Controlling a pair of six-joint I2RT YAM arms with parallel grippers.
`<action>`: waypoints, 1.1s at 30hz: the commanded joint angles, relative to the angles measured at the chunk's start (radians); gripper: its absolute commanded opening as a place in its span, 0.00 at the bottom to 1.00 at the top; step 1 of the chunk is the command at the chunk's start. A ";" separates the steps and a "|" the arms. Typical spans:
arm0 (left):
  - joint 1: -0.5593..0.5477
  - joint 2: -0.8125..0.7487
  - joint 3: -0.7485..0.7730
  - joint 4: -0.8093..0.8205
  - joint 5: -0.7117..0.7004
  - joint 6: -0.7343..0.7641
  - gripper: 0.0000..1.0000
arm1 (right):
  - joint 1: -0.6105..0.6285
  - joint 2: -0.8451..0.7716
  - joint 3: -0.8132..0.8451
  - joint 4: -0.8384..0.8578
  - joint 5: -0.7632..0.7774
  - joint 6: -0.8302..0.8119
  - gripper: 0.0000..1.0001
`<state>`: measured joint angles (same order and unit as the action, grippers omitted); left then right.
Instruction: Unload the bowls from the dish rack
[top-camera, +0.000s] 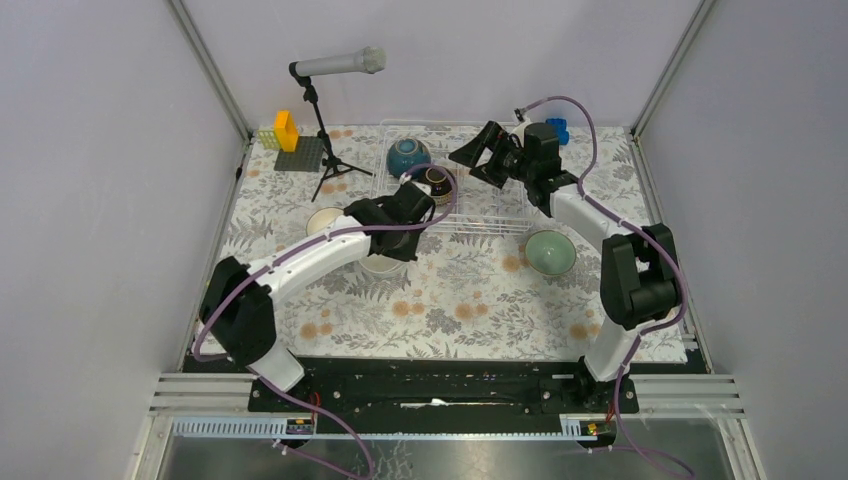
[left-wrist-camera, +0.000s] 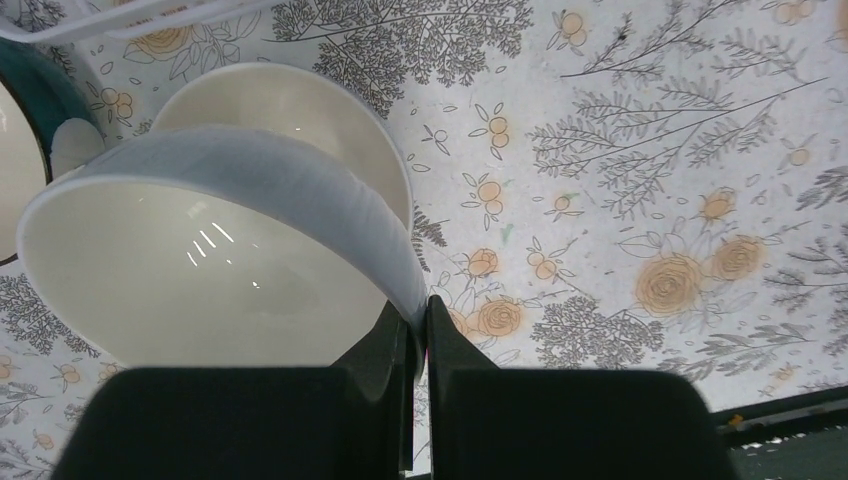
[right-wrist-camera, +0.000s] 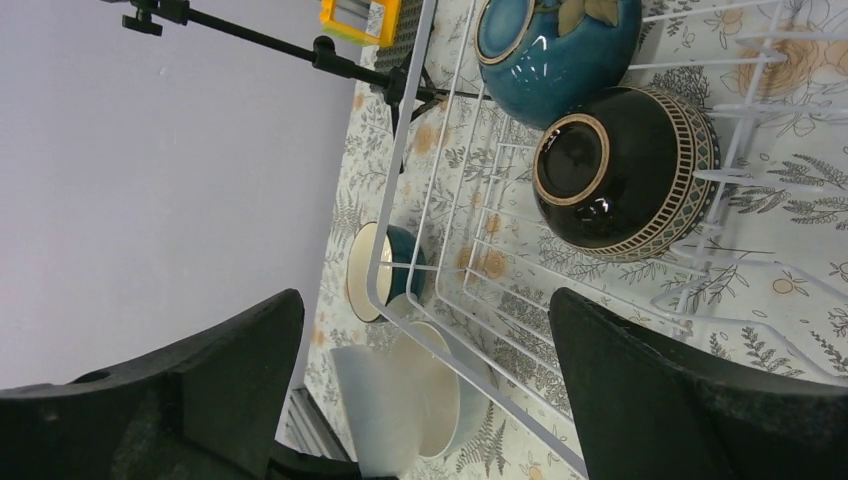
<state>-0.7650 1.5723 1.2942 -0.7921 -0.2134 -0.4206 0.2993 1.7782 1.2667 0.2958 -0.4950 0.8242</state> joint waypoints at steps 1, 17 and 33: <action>-0.002 0.026 0.055 0.042 -0.059 0.036 0.00 | 0.033 -0.074 0.075 -0.084 0.082 -0.139 1.00; -0.002 0.142 0.105 0.003 -0.023 0.034 0.37 | 0.042 -0.066 0.086 -0.123 0.107 -0.192 1.00; -0.001 0.070 0.076 0.005 -0.065 0.020 0.45 | 0.075 -0.039 0.160 -0.279 0.235 -0.332 1.00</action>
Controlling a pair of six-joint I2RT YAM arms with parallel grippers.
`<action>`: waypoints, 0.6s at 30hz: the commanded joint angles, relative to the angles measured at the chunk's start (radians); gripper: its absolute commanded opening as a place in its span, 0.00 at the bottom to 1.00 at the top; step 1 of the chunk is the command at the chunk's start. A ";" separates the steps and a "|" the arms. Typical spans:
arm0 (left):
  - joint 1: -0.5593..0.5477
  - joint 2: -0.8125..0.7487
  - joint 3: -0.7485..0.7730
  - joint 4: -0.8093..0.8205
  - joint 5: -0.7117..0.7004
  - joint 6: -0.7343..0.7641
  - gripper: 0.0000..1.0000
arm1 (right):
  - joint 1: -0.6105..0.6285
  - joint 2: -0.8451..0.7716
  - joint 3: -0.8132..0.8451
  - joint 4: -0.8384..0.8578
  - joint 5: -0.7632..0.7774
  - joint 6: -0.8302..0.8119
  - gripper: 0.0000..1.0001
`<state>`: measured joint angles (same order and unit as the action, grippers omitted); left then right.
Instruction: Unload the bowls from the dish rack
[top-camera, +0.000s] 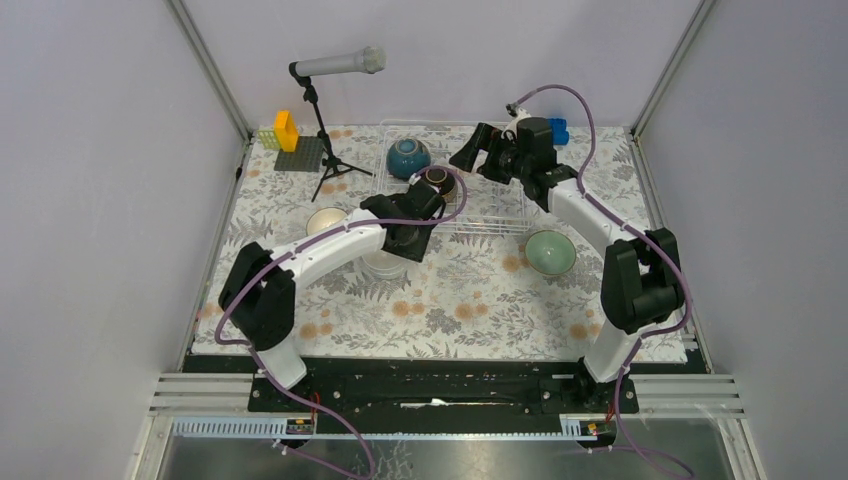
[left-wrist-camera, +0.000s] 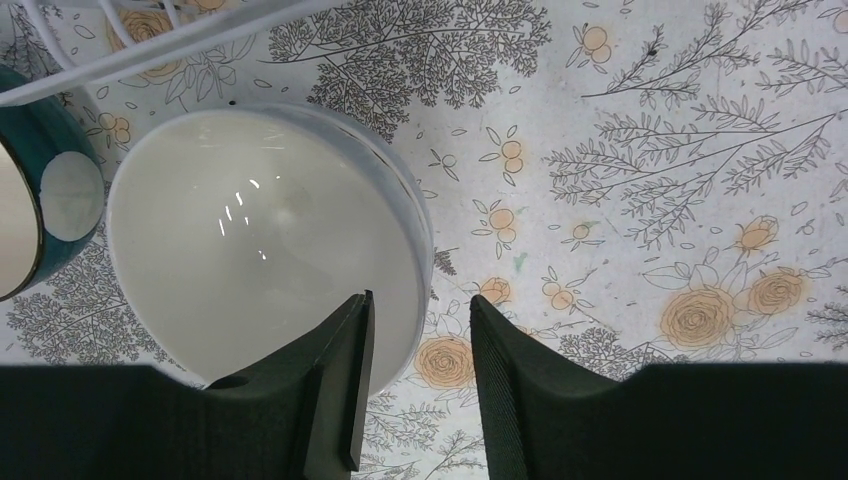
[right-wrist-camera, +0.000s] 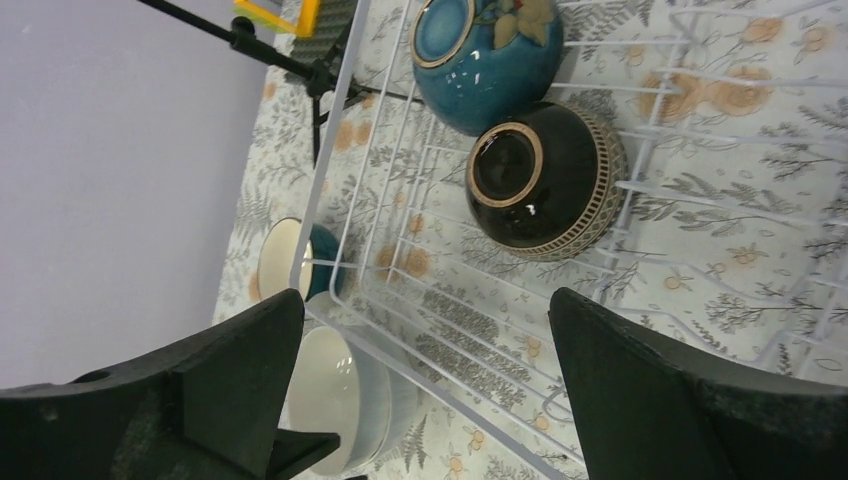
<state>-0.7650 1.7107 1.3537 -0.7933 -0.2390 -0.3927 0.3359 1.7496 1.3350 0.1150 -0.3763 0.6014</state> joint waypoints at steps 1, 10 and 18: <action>-0.001 -0.073 0.014 0.006 -0.044 -0.006 0.45 | 0.052 -0.006 0.113 -0.157 0.161 -0.141 1.00; -0.001 -0.103 -0.078 0.068 -0.059 -0.004 0.45 | 0.151 0.079 0.243 -0.303 0.399 -0.287 1.00; -0.002 -0.100 -0.094 0.080 -0.038 -0.005 0.42 | 0.164 0.188 0.307 -0.302 0.429 -0.324 1.00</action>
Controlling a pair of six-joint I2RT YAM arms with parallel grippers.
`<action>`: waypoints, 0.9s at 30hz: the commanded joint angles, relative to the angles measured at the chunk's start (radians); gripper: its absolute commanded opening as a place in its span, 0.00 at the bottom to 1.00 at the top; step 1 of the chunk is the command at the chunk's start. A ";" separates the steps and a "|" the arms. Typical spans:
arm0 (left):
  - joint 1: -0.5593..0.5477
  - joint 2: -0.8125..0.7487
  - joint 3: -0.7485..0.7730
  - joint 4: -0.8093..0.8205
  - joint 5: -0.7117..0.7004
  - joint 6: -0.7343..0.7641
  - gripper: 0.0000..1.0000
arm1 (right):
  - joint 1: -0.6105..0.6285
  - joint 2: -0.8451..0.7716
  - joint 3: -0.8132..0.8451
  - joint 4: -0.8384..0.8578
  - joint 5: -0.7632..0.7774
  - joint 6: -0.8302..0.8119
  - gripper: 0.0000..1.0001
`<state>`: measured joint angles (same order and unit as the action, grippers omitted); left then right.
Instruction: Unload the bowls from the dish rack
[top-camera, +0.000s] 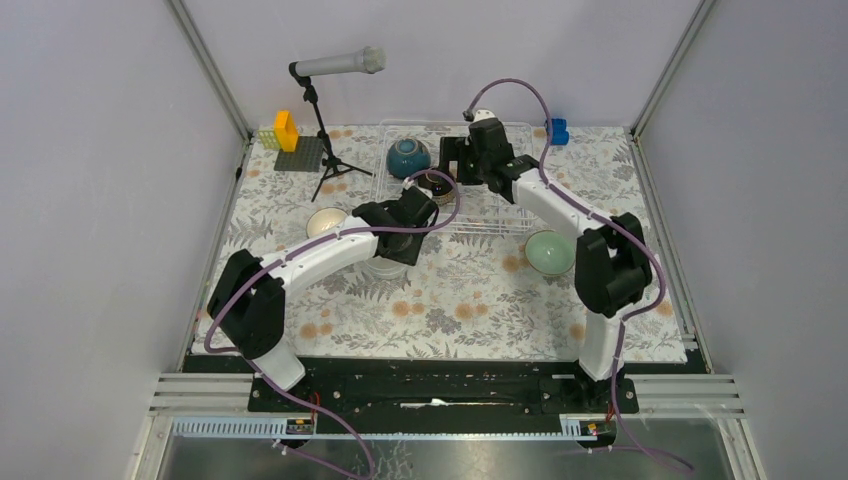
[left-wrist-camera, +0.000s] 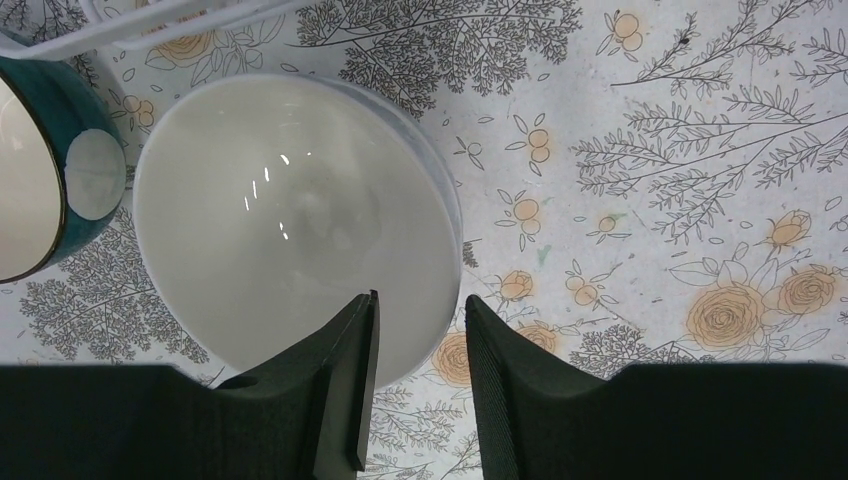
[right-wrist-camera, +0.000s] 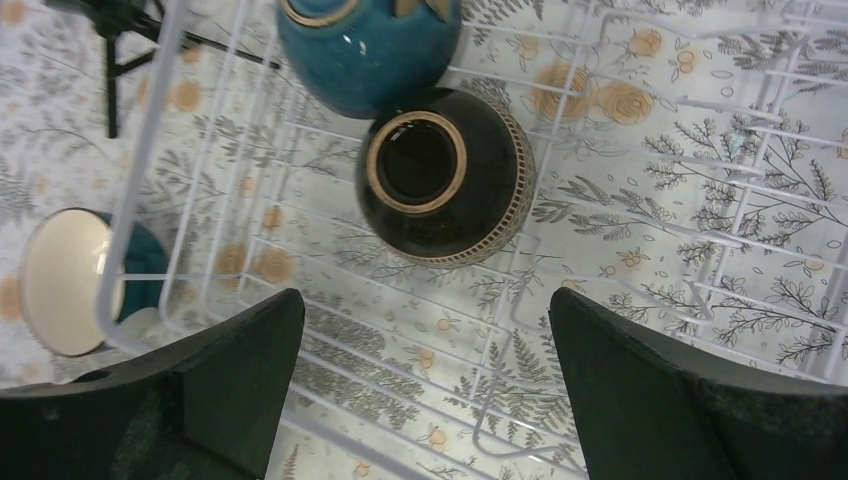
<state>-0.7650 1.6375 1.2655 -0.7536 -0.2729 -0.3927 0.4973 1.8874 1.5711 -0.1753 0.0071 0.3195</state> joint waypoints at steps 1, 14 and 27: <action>-0.001 -0.030 -0.005 0.040 -0.006 -0.006 0.42 | 0.004 0.066 0.081 -0.012 0.037 -0.040 1.00; 0.000 -0.234 -0.057 0.107 -0.036 -0.028 0.50 | 0.016 0.237 0.245 -0.033 0.021 -0.048 0.87; 0.222 -0.496 -0.169 0.268 0.159 -0.097 0.63 | 0.027 0.351 0.369 -0.079 0.057 -0.058 0.66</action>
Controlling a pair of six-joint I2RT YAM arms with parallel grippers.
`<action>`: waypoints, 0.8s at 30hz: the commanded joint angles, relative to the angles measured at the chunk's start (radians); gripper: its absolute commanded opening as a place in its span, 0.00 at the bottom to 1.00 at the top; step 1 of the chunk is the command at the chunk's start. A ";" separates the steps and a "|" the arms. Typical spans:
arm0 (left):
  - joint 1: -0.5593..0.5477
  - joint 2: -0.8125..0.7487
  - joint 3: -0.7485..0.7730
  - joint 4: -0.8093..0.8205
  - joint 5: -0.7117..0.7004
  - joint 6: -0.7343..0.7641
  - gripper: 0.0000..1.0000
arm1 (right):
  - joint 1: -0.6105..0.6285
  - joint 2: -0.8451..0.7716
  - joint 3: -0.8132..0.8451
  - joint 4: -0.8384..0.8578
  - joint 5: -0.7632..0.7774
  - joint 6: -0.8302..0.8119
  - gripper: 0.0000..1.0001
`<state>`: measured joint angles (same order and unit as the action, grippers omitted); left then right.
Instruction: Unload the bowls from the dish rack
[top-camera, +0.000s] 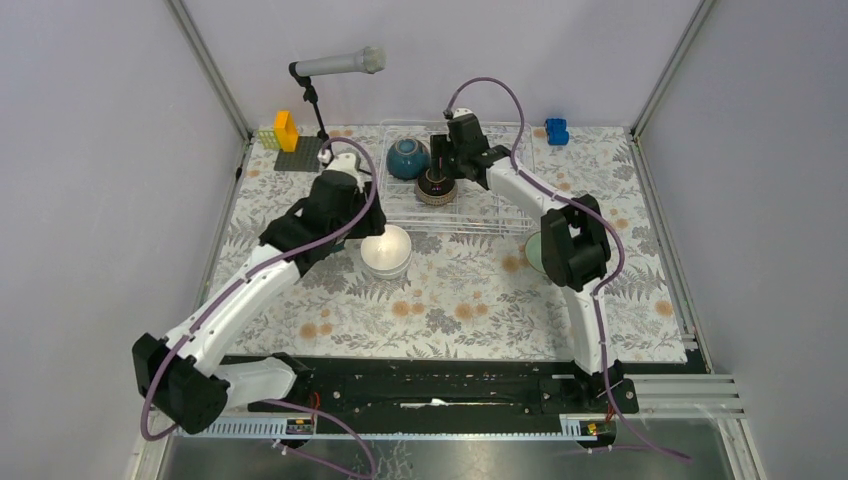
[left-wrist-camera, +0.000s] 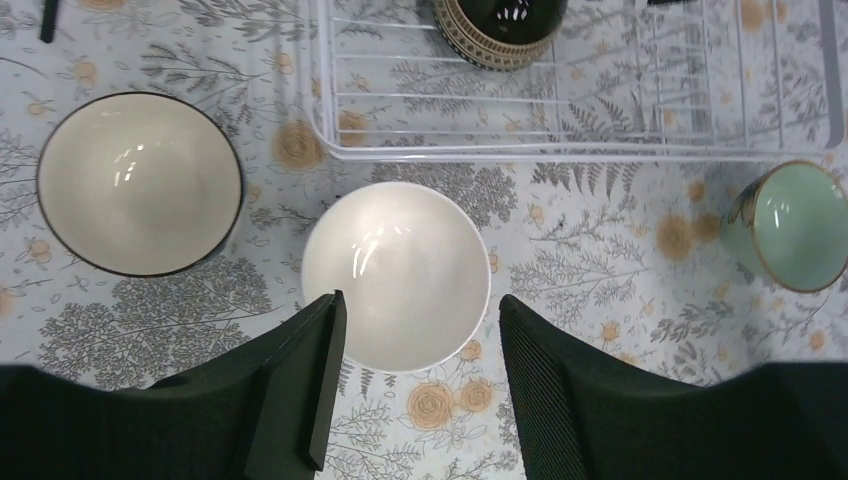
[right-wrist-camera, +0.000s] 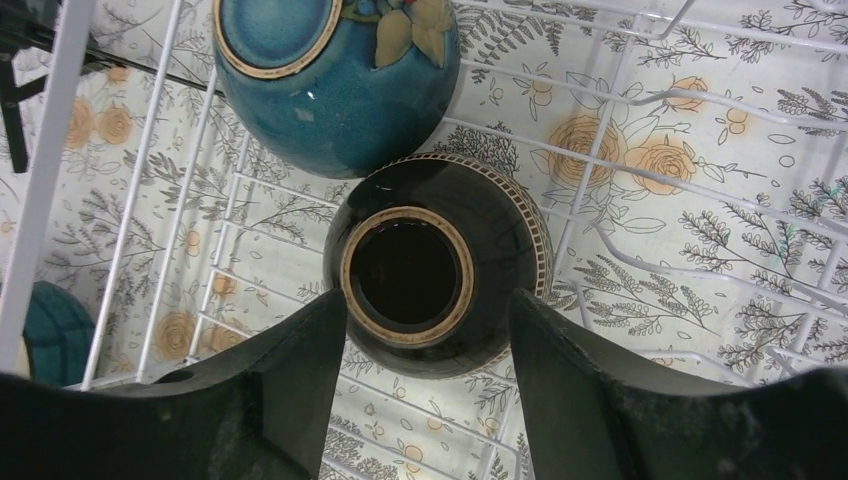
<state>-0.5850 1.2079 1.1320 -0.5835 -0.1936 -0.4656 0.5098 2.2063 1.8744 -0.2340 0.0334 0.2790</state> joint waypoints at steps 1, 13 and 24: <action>0.049 -0.075 -0.040 0.099 0.077 -0.027 0.63 | 0.016 0.040 0.073 -0.027 0.032 -0.019 0.65; 0.094 -0.105 -0.063 0.134 0.132 -0.049 0.63 | 0.051 -0.003 -0.008 -0.011 -0.028 -0.003 0.54; 0.099 -0.122 -0.069 0.134 0.158 -0.052 0.63 | 0.087 -0.123 -0.153 0.110 -0.117 0.044 0.63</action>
<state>-0.4927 1.1187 1.0702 -0.4995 -0.0547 -0.5095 0.5877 2.1677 1.7390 -0.1715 -0.0540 0.3050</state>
